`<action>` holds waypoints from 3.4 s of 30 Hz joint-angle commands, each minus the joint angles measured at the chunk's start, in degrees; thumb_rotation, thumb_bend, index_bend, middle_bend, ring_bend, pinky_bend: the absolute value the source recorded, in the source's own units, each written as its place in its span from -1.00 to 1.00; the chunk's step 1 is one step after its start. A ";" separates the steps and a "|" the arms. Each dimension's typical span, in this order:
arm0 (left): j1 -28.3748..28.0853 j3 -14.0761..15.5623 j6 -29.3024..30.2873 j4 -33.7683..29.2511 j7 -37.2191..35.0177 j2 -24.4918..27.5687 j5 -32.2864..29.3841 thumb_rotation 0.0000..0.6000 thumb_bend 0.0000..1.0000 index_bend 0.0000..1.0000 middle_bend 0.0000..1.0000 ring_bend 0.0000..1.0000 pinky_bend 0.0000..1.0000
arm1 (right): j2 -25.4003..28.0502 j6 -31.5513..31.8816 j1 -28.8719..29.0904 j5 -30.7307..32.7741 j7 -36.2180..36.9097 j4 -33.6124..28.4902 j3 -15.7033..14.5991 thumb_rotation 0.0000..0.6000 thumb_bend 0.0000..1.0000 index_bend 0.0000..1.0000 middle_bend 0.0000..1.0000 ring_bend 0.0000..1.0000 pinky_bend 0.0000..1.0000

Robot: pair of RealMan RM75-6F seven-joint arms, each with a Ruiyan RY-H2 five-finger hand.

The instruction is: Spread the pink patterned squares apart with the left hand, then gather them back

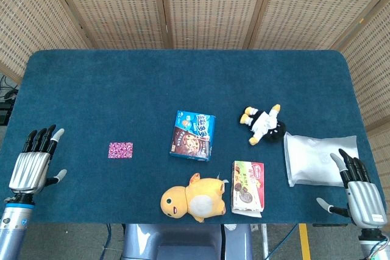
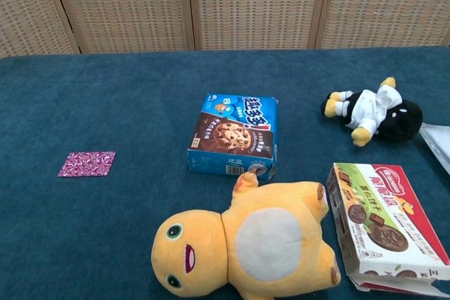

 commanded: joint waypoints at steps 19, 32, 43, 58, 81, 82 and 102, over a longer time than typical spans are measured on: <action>-0.08 -0.09 -0.36 -0.22 0.35 0.31 -0.65 1.00 -0.55 -0.95 -1.00 -1.00 -1.00 | 0.20 0.04 -0.06 -0.12 0.19 -0.23 -0.06 1.00 -0.79 -0.91 -1.00 -1.00 -1.00; -0.30 0.17 -0.85 -0.72 1.72 0.16 -1.06 1.00 -0.54 -0.97 -1.00 -1.00 -1.00 | 0.10 -0.20 -0.05 -0.24 0.38 -0.05 -0.26 1.00 -0.79 -0.91 -1.00 -1.00 -1.00; -0.94 0.20 -2.37 -1.35 2.84 0.52 -2.59 1.00 -0.47 -1.00 -1.00 -1.00 -1.00 | 0.20 -0.31 0.01 0.26 1.12 0.17 0.00 1.00 -0.79 -0.91 -1.00 -1.00 -1.00; -2.73 -0.33 -3.99 -3.16 5.89 0.16 -3.79 1.00 0.10 -1.00 -1.00 -1.00 -1.00 | 0.18 -0.94 0.21 0.66 1.63 0.46 0.02 1.00 -0.79 -0.91 -1.00 -1.00 -1.00; -14.35 -1.80 -14.33 -4.42 22.85 -1.39 -23.12 1.00 0.90 -1.00 -0.86 -1.00 -1.00 | 0.40 -0.70 0.27 0.22 3.67 0.78 0.06 1.00 -0.79 -0.92 -1.00 -1.00 -1.00; -14.77 -1.72 -14.13 -4.16 23.89 -1.83 -23.94 1.00 0.90 -1.00 -0.86 -1.00 -1.00 | 0.41 -0.64 0.25 0.21 3.74 0.78 0.07 1.00 -0.79 -0.92 -1.00 -1.00 -1.00; -18.53 1.08 -11.24 -2.68 29.13 -6.15 -26.98 1.00 0.88 -1.00 -1.00 -1.00 -1.00 | 0.54 -0.68 0.27 0.28 4.35 0.87 0.07 1.00 -0.79 -0.91 -1.00 -1.00 -1.00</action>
